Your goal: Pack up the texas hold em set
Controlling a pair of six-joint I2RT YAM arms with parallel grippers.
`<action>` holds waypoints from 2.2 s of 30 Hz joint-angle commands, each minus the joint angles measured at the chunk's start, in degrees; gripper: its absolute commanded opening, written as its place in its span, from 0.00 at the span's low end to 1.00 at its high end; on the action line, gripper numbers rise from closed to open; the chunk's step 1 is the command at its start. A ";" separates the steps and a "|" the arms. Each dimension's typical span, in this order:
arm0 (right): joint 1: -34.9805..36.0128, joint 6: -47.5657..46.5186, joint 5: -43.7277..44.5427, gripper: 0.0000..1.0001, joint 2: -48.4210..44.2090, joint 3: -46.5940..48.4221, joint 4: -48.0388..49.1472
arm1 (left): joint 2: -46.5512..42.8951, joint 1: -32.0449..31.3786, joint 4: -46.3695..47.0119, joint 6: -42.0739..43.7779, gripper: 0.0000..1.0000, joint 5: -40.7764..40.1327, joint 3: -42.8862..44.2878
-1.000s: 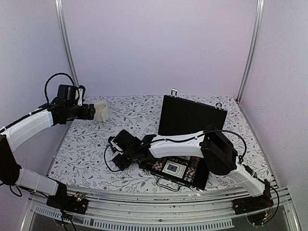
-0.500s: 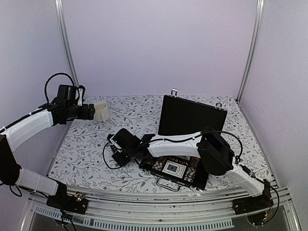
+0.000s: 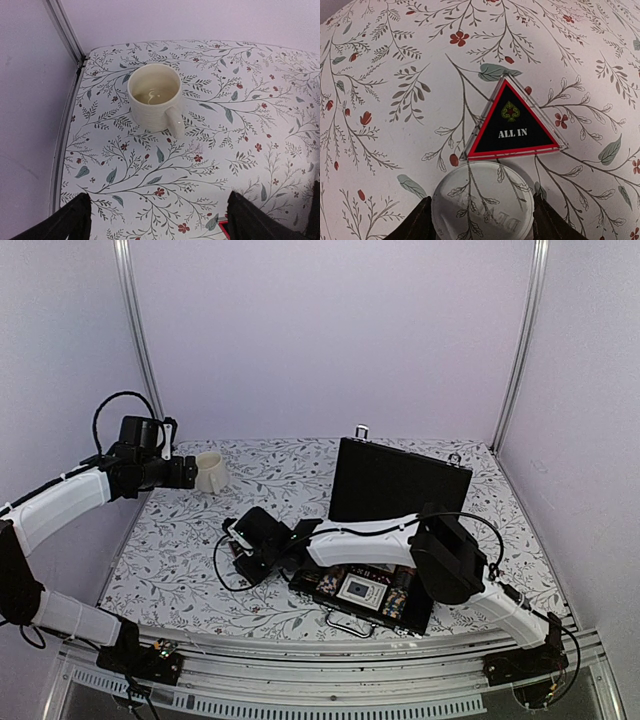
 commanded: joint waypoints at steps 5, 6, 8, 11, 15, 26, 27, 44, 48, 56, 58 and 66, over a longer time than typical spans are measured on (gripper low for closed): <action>1.26 0.13 -5.01 0.42 -9.27 -13.55 -2.91 | 0.11 -0.89 -0.71 0.50 0.94 -0.91 0.35; 1.62 0.13 -5.41 0.42 -10.81 -15.71 -2.25 | 0.04 -0.92 -0.73 0.50 0.94 -0.94 0.32; 2.17 0.28 -6.55 0.42 -15.21 -19.94 -0.19 | 0.03 -0.93 -0.71 0.50 0.94 -1.04 0.29; 2.72 0.63 -8.63 0.42 -20.14 -24.97 2.72 | -0.07 -0.91 -0.71 0.50 0.95 -1.21 0.19; 3.06 0.84 -10.70 0.42 -24.88 -28.96 4.85 | 0.02 -0.87 -0.71 0.50 0.94 -1.45 0.17; 3.09 1.82 -6.66 0.42 -36.21 -37.63 8.43 | 0.44 -1.31 -0.72 0.59 0.94 -2.14 -0.09; 2.93 1.85 -5.39 0.42 -38.26 -39.20 8.31 | 0.46 -1.39 -0.78 0.63 0.94 -2.17 -0.09; -16.47 9.10 -2.51 0.42 -53.77 -68.02 9.94 | 1.17 -2.66 -1.06 0.83 0.94 -3.71 0.00; -17.48 8.69 -2.51 0.42 -51.85 -68.03 10.77 | 1.25 -2.96 -1.15 0.90 0.94 -4.19 0.00; -17.71 9.17 -2.67 0.41 -49.30 -67.37 10.72 | 1.17 -3.43 -1.23 1.09 0.94 -4.82 0.00; -17.76 9.31 -2.55 0.42 -49.12 -67.49 10.55 | 1.19 -3.53 -1.23 1.11 0.94 -4.90 0.00; -17.76 9.02 2.43 0.45 -47.61 -67.32 8.61 | 1.25 -3.83 -1.34 1.20 0.94 -5.16 0.00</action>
